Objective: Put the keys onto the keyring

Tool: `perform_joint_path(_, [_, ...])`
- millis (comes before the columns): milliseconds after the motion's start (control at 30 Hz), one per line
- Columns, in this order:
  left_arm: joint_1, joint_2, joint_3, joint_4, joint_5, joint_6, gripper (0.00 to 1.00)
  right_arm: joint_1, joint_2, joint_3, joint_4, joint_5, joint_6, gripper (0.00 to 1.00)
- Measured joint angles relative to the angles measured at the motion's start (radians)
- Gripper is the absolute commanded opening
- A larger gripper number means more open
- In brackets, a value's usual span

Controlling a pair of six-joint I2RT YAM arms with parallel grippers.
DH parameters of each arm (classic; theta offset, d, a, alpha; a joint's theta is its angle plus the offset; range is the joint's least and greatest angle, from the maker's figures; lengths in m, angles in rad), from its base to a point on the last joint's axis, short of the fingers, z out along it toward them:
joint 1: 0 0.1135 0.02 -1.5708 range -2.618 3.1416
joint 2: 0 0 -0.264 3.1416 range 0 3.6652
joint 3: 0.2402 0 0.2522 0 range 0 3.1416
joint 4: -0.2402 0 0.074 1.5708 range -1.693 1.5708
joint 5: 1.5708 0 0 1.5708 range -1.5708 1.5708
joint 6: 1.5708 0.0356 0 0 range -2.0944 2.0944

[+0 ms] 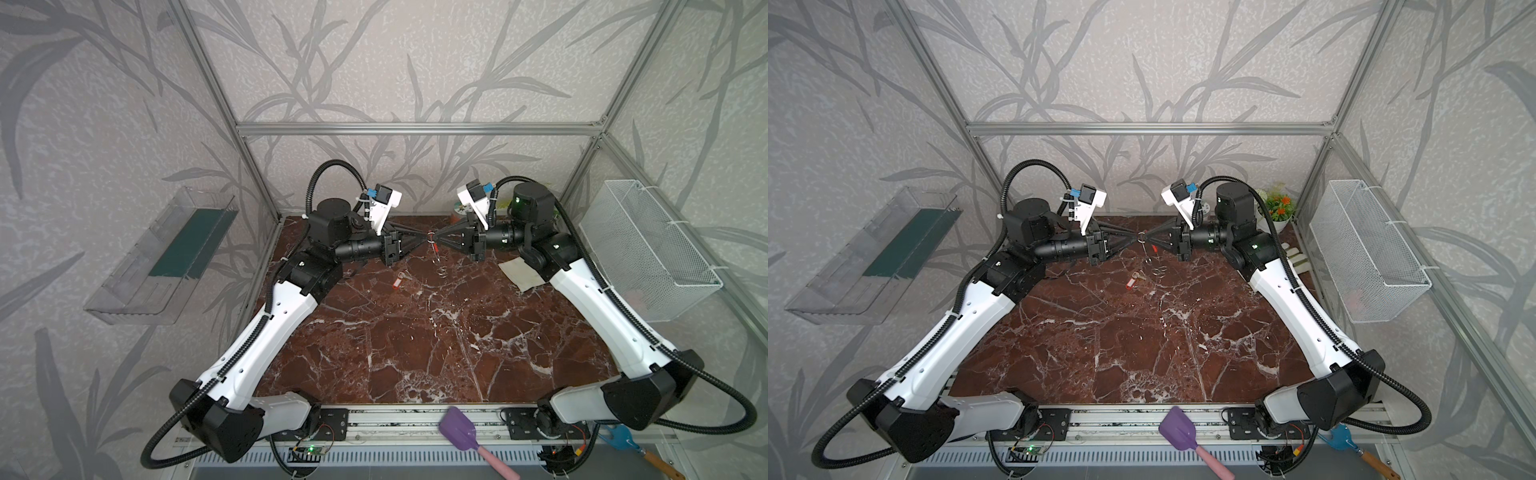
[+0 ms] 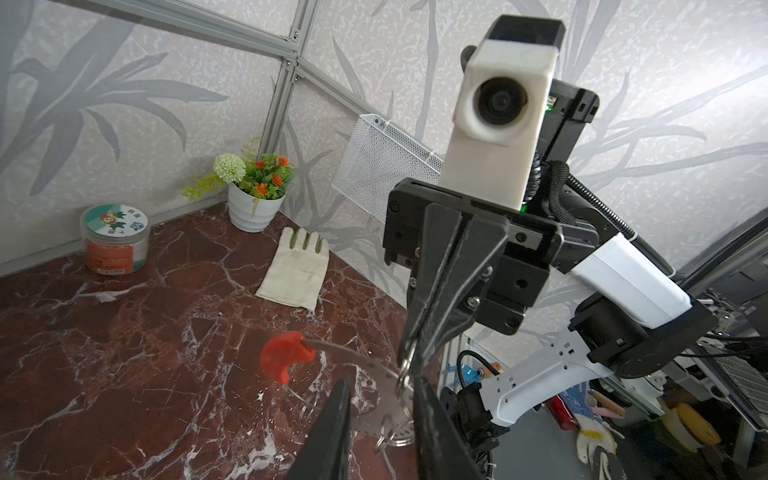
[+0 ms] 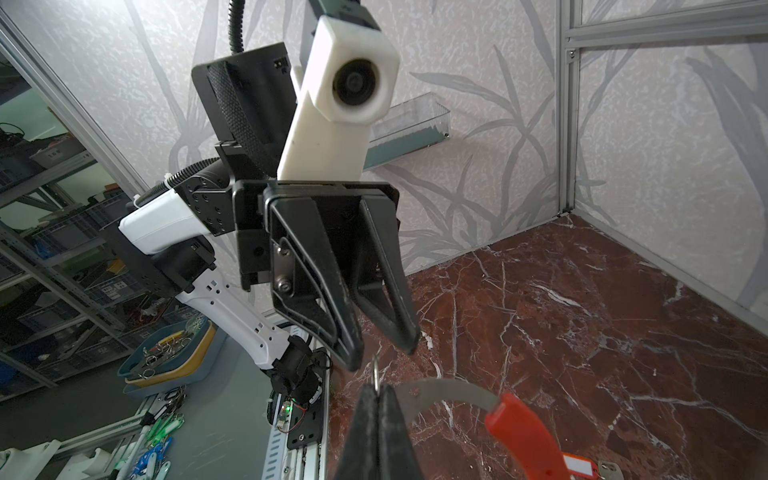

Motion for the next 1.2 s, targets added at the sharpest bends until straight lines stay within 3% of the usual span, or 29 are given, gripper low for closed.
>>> perform_joint_path(433, [0.0, 0.057, 0.013, 0.055, 0.129, -0.06, 0.2, 0.001, 0.0, 0.0, -0.001, 0.009, -0.006, 0.0])
perform_joint_path(567, [0.0, 0.057, 0.014, 0.055, 0.145, -0.068, 0.14, 0.001, 0.0, 0.0, 0.002, 0.009, -0.005, 0.0])
perform_joint_path(733, [0.002, 0.057, 0.014, 0.056, 0.154, -0.07, 0.14, 0.002, 0.0, 0.0, 0.002, 0.011, -0.006, 0.0])
perform_joint_path(933, [0.002, 0.057, 0.014, 0.06, 0.154, -0.06, 0.0, 0.002, 0.0, 0.0, 0.002, 0.016, -0.001, 0.0])
perform_joint_path(1167, [0.002, 0.057, 0.014, 0.055, 0.142, -0.044, 0.0, 0.002, -0.001, -0.005, 0.008, 0.022, 0.008, 0.0])
perform_joint_path(1200, [0.002, 0.057, 0.014, 0.053, 0.135, -0.04, 0.0, 0.002, -0.003, -0.01, 0.014, 0.028, 0.013, 0.07])
